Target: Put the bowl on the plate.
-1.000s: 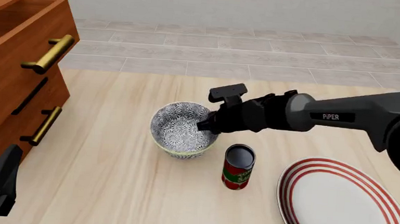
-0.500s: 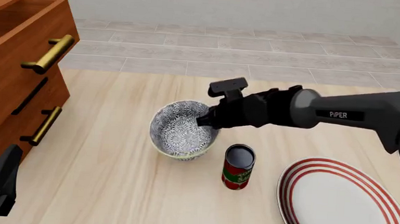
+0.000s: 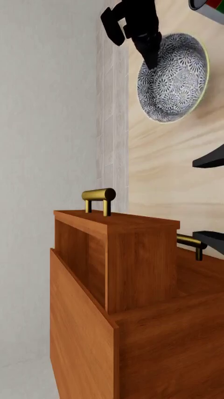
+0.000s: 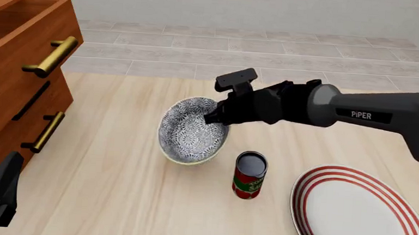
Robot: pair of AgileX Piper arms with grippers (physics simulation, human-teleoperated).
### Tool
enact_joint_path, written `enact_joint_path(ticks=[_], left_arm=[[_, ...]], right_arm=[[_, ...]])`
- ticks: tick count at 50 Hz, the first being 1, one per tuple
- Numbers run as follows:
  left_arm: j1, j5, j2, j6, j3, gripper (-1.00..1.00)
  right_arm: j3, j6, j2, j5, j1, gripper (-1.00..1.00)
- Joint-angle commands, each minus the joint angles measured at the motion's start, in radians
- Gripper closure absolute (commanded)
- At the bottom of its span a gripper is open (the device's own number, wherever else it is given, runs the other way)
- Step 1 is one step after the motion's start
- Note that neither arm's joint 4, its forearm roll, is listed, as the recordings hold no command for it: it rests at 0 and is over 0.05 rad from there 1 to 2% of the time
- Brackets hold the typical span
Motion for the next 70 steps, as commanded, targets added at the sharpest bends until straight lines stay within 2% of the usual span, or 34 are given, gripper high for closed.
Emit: enact_joint_path(ticks=[1, 8, 9, 13, 15, 35, 70], left_arm=[[0.000, 0.000, 0.000, 0.000, 0.000, -1.00], [0.000, 0.000, 0.000, 0.000, 0.000, -1.00], [0.000, 0.000, 0.000, 0.000, 0.000, -1.00], [0.000, 0.000, 0.000, 0.000, 0.000, -1.00], [0.000, 0.000, 0.000, 0.000, 0.000, -1.00], [0.000, 0.000, 0.000, 0.000, 0.000, -1.00], [0.000, 0.000, 0.000, 0.000, 0.000, -1.00]], right_arm=[[-0.054, 0.004, -0.006, 0.022, 0.003, 1.00], [-0.070, 0.007, -0.021, 0.026, 0.005, 1.00], [-0.059, 0.046, -0.034, 0.016, 0.015, 1.00], [-0.061, 0.033, -0.041, 0.020, 0.013, 1.00], [-0.052, 0.059, -0.055, 0.014, 0.025, 1.00], [-0.002, 0.073, -0.146, 0.005, 0.002, 1.00], [0.211, 0.083, -0.406, -0.046, -0.196, 1.00]])
